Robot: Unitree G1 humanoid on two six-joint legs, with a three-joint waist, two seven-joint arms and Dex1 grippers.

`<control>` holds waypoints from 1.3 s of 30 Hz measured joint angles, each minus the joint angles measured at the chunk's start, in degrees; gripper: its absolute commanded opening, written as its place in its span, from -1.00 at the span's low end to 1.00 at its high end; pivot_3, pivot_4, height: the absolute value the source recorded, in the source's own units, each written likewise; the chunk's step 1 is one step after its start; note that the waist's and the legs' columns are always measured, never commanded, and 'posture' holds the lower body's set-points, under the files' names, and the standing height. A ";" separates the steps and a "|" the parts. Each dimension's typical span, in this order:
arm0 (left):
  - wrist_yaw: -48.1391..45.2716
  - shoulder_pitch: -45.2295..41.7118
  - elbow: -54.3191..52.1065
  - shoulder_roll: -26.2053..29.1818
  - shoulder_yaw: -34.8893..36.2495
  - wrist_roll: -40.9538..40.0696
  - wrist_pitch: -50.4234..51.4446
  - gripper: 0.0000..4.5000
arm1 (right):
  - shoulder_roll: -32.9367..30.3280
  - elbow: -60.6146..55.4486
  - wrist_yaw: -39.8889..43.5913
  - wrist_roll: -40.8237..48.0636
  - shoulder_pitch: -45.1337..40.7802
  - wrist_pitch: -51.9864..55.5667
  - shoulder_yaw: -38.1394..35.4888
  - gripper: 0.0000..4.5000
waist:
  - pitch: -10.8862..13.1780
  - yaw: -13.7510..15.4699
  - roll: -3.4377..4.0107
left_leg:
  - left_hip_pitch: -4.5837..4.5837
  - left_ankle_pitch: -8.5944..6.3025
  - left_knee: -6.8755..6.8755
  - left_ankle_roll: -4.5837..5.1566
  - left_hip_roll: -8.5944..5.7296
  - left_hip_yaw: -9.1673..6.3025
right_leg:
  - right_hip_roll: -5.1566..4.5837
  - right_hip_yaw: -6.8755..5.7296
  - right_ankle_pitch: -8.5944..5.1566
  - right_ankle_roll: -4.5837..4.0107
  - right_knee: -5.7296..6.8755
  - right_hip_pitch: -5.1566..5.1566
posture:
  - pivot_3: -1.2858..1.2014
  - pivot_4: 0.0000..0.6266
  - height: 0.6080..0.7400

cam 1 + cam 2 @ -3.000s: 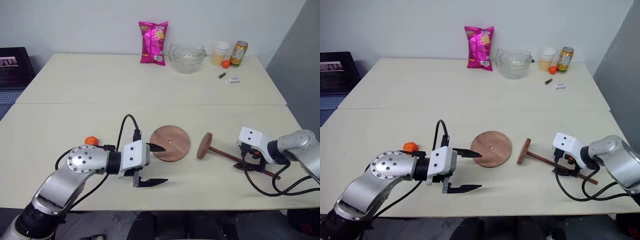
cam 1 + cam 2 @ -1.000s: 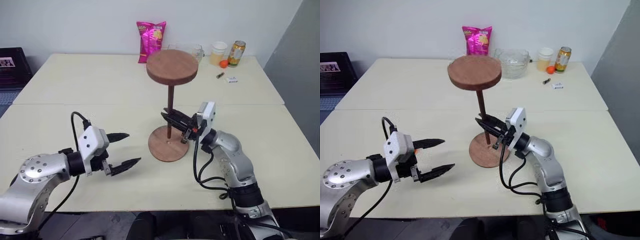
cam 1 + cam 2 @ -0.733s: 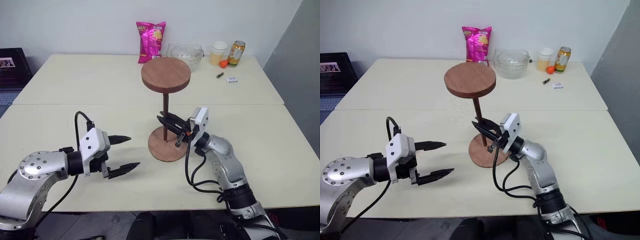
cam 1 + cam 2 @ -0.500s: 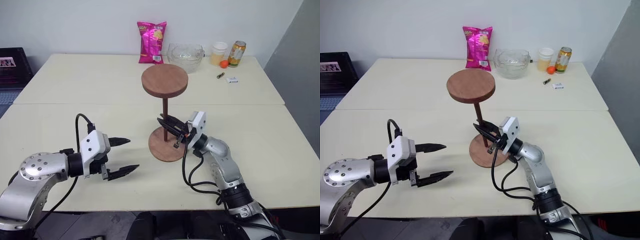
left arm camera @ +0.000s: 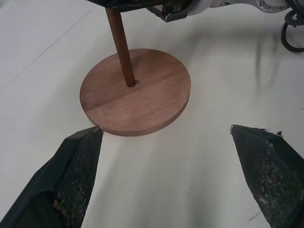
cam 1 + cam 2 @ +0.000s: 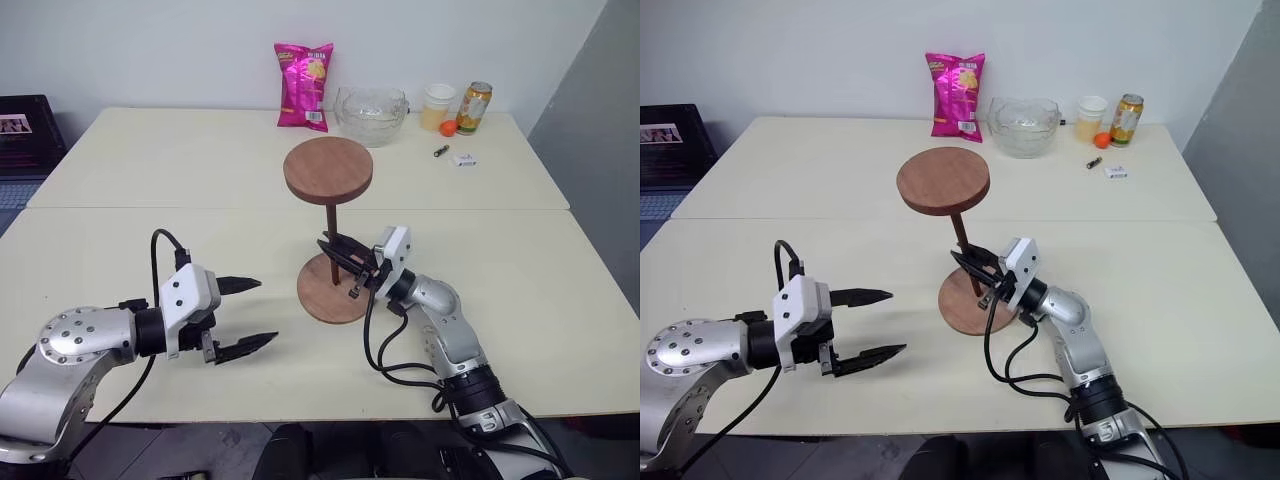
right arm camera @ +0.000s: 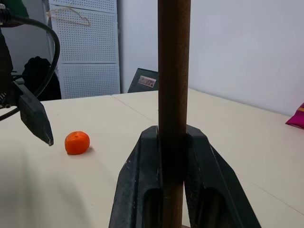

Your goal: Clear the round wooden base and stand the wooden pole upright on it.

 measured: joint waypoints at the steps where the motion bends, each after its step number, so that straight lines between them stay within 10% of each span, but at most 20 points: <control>1: -0.17 0.07 0.49 0.00 0.00 0.15 -0.46 1.00 | -0.12 -0.17 0.14 0.01 0.16 -0.01 0.00 -0.90 | 0.00 0.00 0.00 | 0.00 0.00 0.00 0.00 0.00 0.00 | 0.00 0.00 0.00 0.00 0.00 0.00 | 0.03 -0.52 1.00; 39: -0.74 -0.54 3.16 -0.02 -1.59 1.53 -3.39 1.00 | -3.60 -2.62 -1.37 -0.47 1.21 7.69 1.91 -0.90 | -0.39 0.09 -0.04 | 0.56 -0.02 -0.13 0.02 -0.01 0.02 | -0.01 0.01 -0.06 -0.06 -0.07 0.51 | 0.03 -0.52 1.00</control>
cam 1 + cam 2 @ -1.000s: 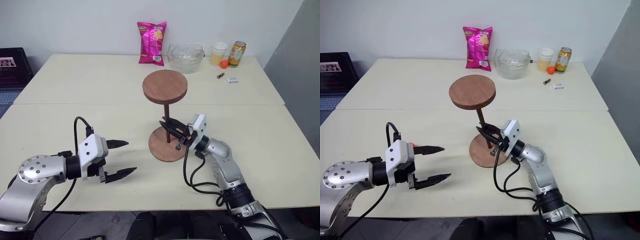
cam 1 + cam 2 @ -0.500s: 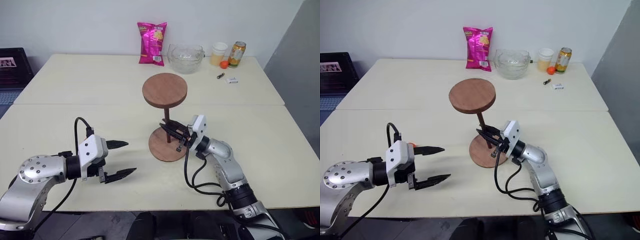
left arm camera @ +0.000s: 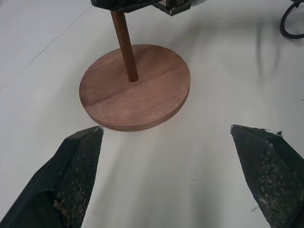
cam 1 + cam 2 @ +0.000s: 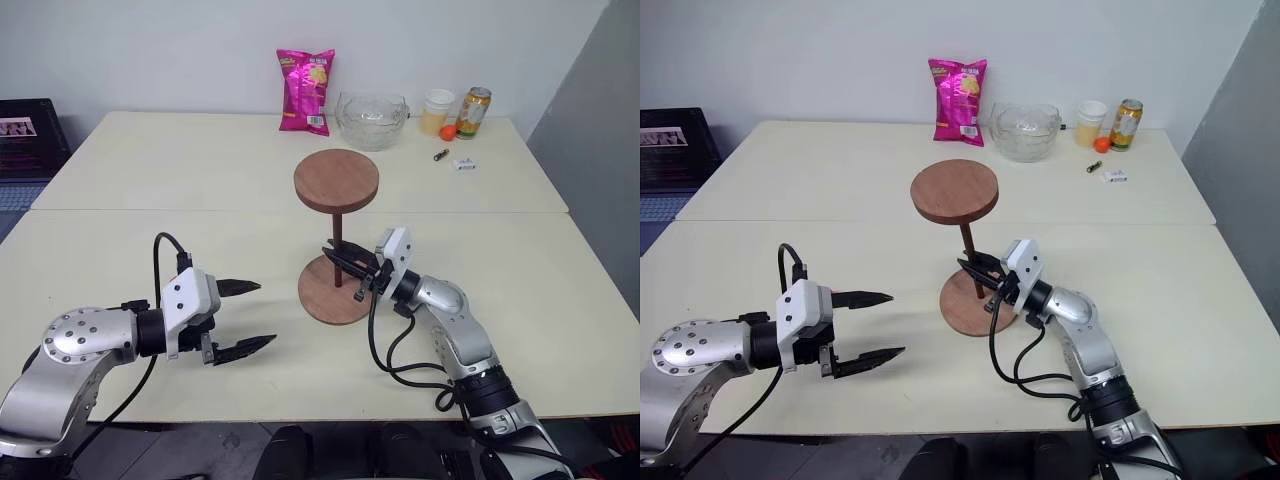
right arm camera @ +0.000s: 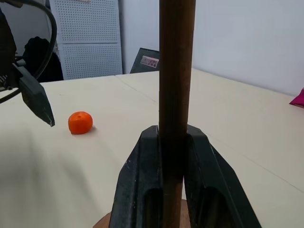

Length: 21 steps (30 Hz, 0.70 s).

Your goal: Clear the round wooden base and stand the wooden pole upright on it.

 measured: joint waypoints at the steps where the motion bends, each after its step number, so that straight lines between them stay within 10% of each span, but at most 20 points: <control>1: 0.04 -0.03 0.00 0.00 0.00 0.00 0.00 1.00 | -0.06 0.00 -0.27 -0.05 0.00 0.01 0.14 -0.90 | 0.00 0.01 0.00 | 0.10 0.00 -0.03 0.00 0.00 0.01 | 0.00 0.00 -0.01 -0.01 -0.01 0.10 | 0.03 -0.52 1.00; 18: 1.05 -1.54 -0.06 0.00 -1.03 0.02 0.51 1.00 | -1.26 -2.18 -1.23 -0.07 -0.09 3.24 0.80 -0.90 | -0.03 0.15 0.01 | 0.31 -0.01 -0.08 0.00 0.00 -0.01 | -0.02 0.00 -0.04 -0.03 -0.04 0.30 | 0.03 -0.52 1.00; 21: 1.13 -1.94 -0.07 0.00 -1.07 0.02 0.83 1.00 | -1.44 -2.11 -1.88 -0.75 -0.16 3.10 0.83 -0.49 | -0.03 0.15 0.00 | 0.31 -0.01 -0.08 0.00 0.00 -0.02 | -0.02 0.00 -0.04 -0.03 -0.05 0.30 | 0.03 -0.52 1.00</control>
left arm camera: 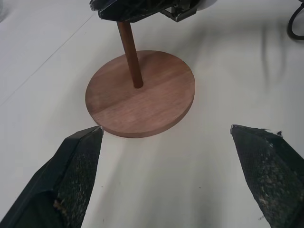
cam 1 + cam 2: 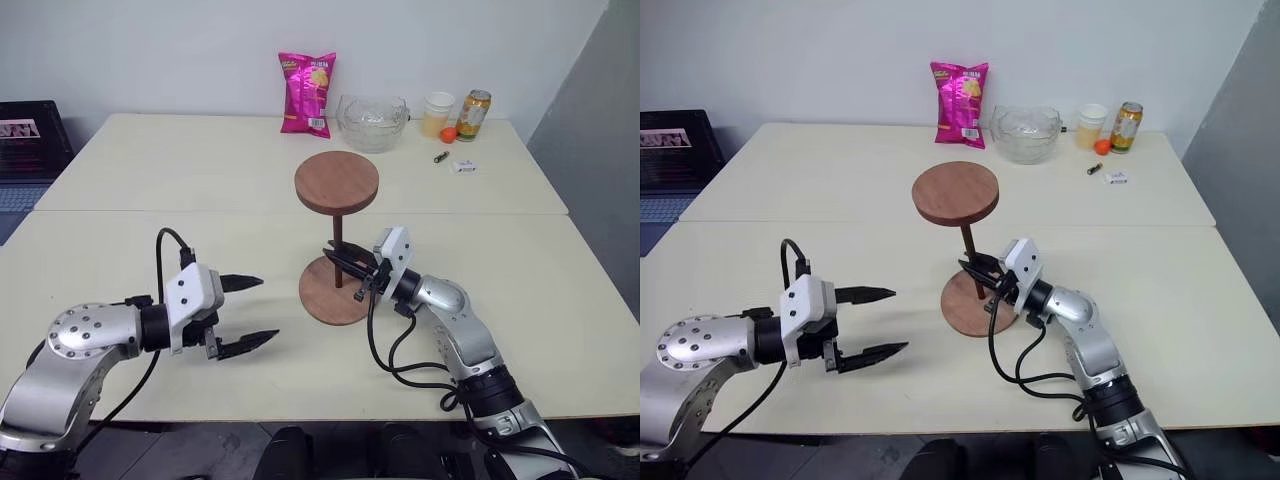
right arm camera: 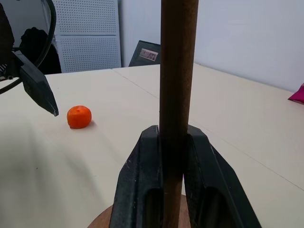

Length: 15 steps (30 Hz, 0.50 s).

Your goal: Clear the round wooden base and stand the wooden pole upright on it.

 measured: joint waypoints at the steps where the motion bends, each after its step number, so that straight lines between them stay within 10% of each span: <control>1: 0.00 -0.16 0.00 0.00 -0.01 0.00 0.18 1.00 | -0.39 1.05 -0.11 -0.72 0.48 0.57 0.30 -0.41 | 0.00 0.01 -0.04 | -0.01 0.00 -0.01 0.00 0.00 -0.01 | 0.00 -0.02 0.00 0.00 -0.01 0.00 | 0.03 -0.52 1.00; 15: 0.04 -1.40 -0.19 0.00 -0.18 0.19 0.86 1.00 | -1.83 -0.14 1.81 1.13 3.69 3.86 -0.92 0.99 | 0.24 -0.20 0.08 | -0.30 0.00 -0.04 0.00 0.06 0.05 | 0.04 0.02 -0.02 -0.04 0.05 -0.34 | 0.03 -0.52 1.00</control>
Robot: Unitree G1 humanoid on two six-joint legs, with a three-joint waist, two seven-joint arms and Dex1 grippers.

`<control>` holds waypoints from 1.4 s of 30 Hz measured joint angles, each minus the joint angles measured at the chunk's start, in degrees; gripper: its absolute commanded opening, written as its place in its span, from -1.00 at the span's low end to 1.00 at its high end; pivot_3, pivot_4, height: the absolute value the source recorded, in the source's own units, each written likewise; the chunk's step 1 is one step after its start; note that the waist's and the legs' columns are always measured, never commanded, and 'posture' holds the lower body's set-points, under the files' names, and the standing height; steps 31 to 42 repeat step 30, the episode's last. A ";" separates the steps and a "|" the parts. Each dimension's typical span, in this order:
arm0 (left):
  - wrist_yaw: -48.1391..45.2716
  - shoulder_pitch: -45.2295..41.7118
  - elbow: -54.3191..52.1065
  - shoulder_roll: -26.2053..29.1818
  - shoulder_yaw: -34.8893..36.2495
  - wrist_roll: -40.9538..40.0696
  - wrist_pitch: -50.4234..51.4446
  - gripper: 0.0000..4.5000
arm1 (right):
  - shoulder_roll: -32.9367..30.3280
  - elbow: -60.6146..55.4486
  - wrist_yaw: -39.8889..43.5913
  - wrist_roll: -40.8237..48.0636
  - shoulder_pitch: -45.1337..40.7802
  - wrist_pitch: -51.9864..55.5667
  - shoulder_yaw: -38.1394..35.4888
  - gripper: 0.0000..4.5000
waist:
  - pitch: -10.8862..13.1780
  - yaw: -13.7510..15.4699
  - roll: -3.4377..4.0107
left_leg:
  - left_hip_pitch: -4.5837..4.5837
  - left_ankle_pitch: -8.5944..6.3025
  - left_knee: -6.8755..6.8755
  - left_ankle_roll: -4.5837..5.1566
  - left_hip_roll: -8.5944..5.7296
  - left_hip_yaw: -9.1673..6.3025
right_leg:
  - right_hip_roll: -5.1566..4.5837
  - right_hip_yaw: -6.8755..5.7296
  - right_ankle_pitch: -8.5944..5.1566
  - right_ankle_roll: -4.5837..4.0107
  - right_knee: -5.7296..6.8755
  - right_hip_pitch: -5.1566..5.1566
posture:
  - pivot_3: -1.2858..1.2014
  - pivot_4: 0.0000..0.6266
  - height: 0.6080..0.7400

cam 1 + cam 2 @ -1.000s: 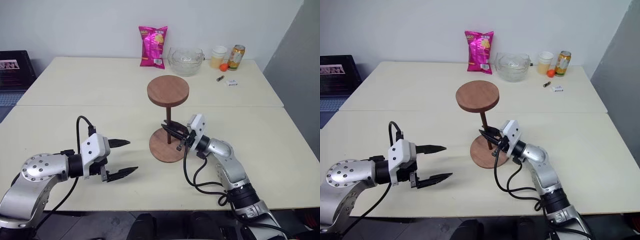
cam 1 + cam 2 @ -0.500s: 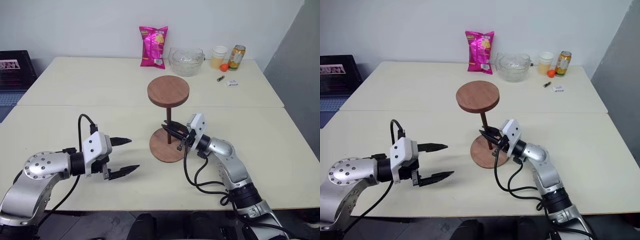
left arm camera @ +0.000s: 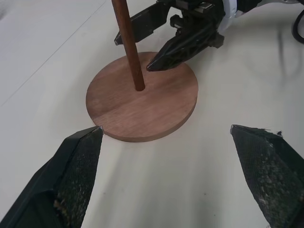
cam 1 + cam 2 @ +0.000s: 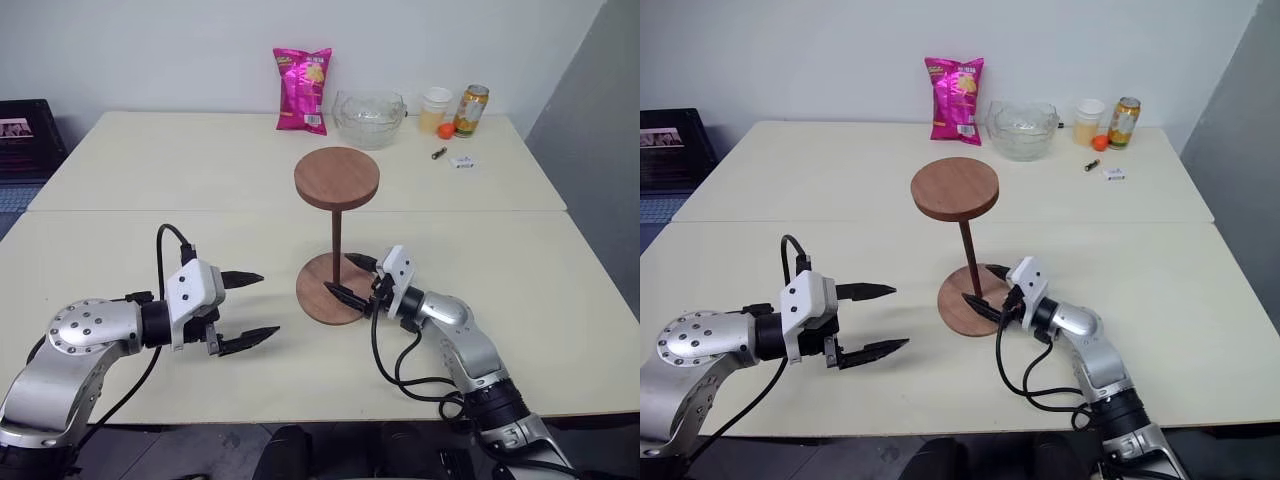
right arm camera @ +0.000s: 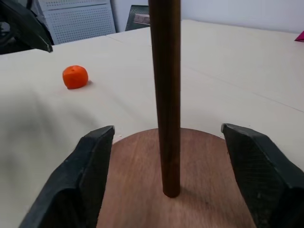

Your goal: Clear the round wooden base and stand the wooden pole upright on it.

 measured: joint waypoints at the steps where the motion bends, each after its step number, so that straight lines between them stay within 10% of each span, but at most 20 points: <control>1: 0.01 -0.32 -0.02 0.00 -0.02 -0.02 0.10 1.00 | -0.41 -0.27 0.27 0.06 0.00 0.34 -0.21 0.99 | 0.00 0.04 -0.01 | 0.00 0.00 0.00 0.00 0.00 0.00 | 0.00 0.00 0.00 0.00 0.00 0.00 | 0.03 -0.52 1.00; 29: 0.82 -5.24 2.62 4.01 -0.60 1.79 3.08 1.00 | -37.81 -15.64 23.96 14.50 1.59 17.93 -15.87 0.99 | 0.33 0.27 0.16 | -0.58 0.00 0.11 0.00 -0.01 -0.06 | -0.01 -0.11 0.01 0.02 -0.03 -0.43 | 0.03 -0.52 1.00; 42: 0.77 -5.24 2.68 4.02 -0.60 1.78 3.20 1.00 | -38.62 -15.95 24.53 14.83 2.23 18.09 -16.53 0.99 | 0.34 0.27 0.14 | -0.59 0.00 0.11 0.00 -0.01 -0.07 | -0.01 -0.12 0.01 0.02 -0.05 -0.43 | 0.03 -0.52 1.00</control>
